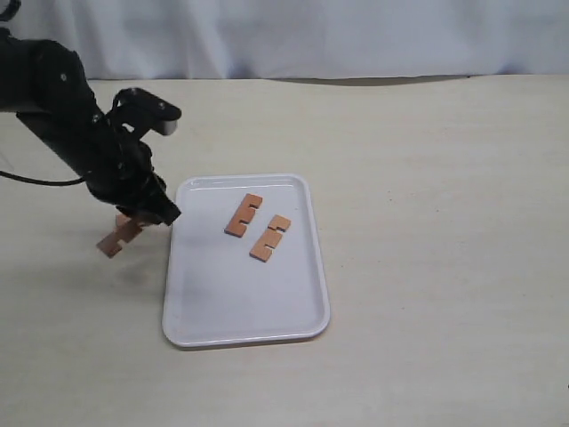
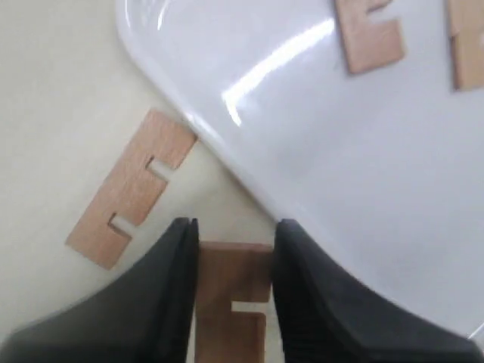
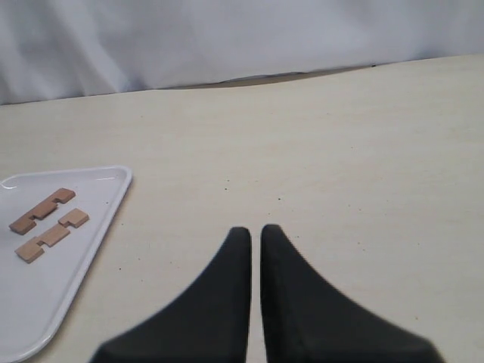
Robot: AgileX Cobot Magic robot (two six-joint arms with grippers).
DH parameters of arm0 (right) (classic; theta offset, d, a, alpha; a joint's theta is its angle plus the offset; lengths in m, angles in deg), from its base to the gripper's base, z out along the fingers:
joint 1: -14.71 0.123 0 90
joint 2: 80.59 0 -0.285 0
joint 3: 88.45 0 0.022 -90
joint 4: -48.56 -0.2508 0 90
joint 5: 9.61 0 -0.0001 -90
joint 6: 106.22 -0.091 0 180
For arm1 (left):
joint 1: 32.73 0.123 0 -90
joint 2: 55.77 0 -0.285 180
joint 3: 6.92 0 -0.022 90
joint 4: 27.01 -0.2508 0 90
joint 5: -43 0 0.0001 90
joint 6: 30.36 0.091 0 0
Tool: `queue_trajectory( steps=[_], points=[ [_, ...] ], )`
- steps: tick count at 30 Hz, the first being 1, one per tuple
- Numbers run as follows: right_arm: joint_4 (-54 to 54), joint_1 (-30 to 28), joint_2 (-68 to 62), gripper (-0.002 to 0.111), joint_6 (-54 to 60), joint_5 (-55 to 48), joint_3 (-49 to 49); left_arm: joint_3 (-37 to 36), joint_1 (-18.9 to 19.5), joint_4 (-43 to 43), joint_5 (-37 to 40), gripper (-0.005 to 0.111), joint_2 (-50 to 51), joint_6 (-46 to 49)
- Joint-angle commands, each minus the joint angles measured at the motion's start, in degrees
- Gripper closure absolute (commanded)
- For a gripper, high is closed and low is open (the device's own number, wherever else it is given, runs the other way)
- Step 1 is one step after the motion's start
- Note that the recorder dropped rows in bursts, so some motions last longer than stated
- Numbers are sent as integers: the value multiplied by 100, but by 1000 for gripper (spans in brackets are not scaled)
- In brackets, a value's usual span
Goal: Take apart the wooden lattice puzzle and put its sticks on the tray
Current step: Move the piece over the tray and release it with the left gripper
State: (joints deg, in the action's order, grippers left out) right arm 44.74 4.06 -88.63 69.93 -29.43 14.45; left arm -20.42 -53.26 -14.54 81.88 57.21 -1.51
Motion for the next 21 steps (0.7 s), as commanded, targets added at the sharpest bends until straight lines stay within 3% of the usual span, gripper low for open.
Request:
queue_trajectory(
  steps=[1,5,11,16,19,21],
  points=[
    [20,18,26,104,7,4,-12,55,-640,601,-648,107,-83,-21],
    [20,18,26,104,7,4,-12,55,-1285,625,-1664,107,333,-347],
    [20,18,26,104,7,4,-12,230,-1413,663,-1578,102,409,-520],
    [20,18,26,104,7,4,-12,230,-1413,518,-1481,60,418,-520],
    [20,18,26,104,7,4,-12,243,-1413,464,-1385,44,361,-509],
    [20,18,26,104,7,4,-12,364,-1413,257,-1134,39,310,-469]
  ],
)
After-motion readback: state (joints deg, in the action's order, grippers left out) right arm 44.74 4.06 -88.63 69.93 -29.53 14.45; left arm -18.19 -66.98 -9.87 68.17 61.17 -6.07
